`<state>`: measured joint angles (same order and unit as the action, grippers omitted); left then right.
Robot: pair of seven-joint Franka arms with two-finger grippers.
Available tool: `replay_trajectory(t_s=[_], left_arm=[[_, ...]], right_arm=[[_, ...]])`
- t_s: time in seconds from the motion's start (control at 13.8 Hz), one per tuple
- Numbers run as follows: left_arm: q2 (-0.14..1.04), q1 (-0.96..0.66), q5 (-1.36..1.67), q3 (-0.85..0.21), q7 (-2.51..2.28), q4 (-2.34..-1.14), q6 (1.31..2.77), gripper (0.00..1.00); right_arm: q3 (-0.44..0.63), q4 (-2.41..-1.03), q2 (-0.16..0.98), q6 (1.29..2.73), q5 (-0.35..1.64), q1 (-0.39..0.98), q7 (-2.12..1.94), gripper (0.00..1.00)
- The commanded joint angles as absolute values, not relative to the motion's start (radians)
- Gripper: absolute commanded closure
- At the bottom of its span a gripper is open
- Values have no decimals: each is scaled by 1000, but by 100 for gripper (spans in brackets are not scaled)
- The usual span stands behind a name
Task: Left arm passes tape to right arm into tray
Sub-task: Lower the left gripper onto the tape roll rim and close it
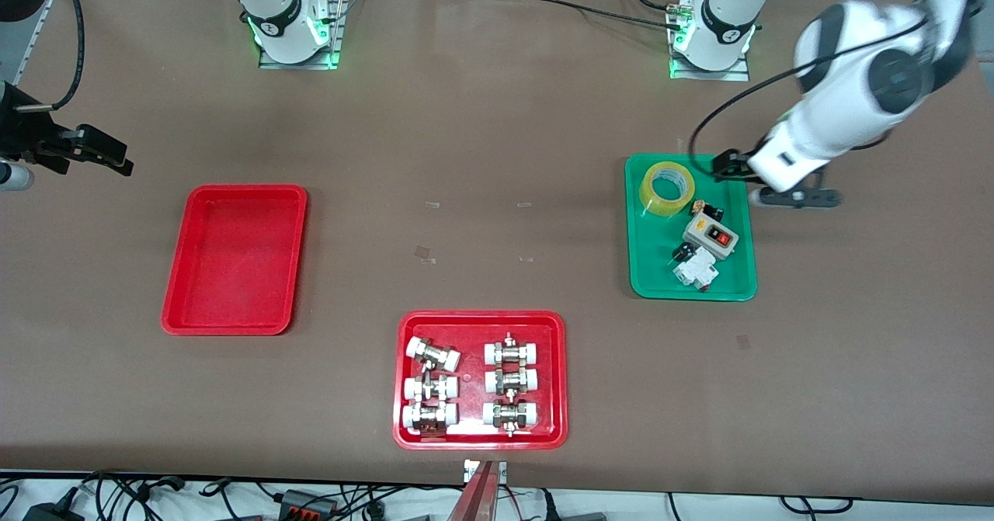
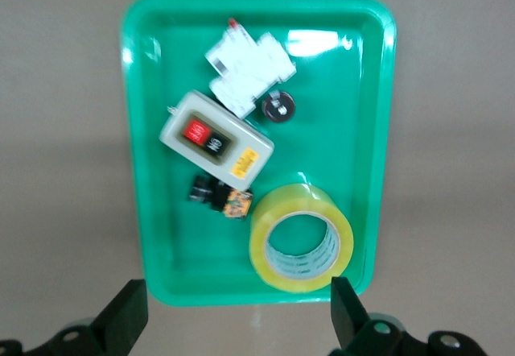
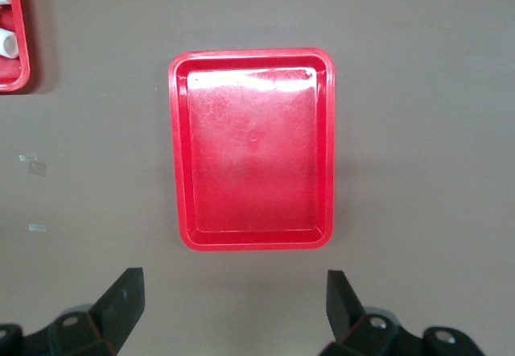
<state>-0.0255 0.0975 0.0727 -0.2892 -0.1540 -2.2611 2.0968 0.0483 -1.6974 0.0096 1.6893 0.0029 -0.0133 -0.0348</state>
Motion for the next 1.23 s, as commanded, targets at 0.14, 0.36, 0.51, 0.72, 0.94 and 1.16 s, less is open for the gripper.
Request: replay_trajectory(t_s=[0.14,0.36,0.51,0.72,0.94,1.16], left_arm=[[47,98,91,-353,-218,-2429,2316,0],[98,100,89,-353,-218,-2488,2417,0],[126,103,89,-353,-218,-2514,2462,0],[149,106,89,-353,-218,-2554,2510,13],[169,109,89,-353,-218,-2553,2517,47],[169,112,89,-351,-219,-2551,2516,74]], right_arm=[[41,-1695,12,1681,5,-23,-46,0],[40,-1694,9,1678,0,-21,-48,0],[40,-1689,9,1677,2,-23,-48,0],[40,-1687,8,1675,2,-20,-49,0],[38,-1687,5,1674,3,-18,-52,0],[38,-1687,3,1669,3,-20,-109,0]])
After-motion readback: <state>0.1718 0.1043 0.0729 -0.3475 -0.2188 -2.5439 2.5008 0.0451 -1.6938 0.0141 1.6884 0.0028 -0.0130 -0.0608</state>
